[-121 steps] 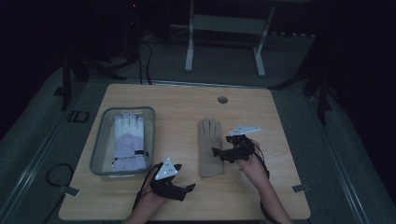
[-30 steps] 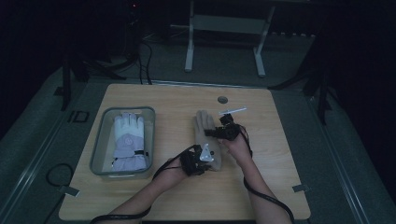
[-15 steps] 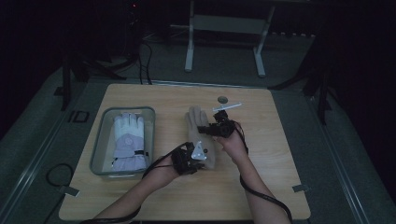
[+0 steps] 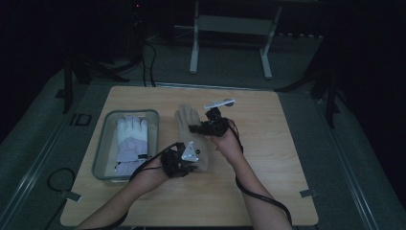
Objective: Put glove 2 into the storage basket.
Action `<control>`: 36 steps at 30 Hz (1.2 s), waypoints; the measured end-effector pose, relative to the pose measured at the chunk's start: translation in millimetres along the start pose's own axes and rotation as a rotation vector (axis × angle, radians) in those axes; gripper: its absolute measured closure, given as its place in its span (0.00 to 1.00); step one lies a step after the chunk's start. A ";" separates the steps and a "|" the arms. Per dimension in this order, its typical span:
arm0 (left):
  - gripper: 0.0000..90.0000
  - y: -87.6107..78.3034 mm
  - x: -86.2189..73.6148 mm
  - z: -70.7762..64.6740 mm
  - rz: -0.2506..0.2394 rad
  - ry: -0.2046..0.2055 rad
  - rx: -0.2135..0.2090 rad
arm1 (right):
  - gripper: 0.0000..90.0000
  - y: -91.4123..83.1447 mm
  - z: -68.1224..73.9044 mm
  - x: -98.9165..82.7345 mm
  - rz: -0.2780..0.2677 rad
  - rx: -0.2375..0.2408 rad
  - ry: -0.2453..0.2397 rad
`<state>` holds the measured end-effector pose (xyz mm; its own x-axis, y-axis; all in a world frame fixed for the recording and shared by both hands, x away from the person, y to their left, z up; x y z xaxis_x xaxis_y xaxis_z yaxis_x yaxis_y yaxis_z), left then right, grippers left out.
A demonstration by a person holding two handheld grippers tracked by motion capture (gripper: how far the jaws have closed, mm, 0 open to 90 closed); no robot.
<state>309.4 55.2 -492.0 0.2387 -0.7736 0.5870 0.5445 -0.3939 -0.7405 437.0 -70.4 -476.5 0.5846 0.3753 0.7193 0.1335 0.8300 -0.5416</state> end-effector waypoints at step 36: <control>0.89 -78.1 -81.0 59.7 0.090 -0.091 0.099 | 0.75 99.5 68.7 74.9 0.025 0.115 -0.096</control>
<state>295.6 178.3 -462.2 0.3594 -0.7537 0.5502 0.5934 -0.2704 -0.7581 439.0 68.6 -446.6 0.5064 0.4299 0.7475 0.0241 0.8595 -0.5106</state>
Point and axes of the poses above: each handheld gripper's, and its own axes: y roughly forward along the jaws, x roughly out of its top, z roughly to its left, the point moved 3 cm from there along y, roughly forward along the jaws, and after that the axes turned 14 degrees about x, right-handed, at the moved point
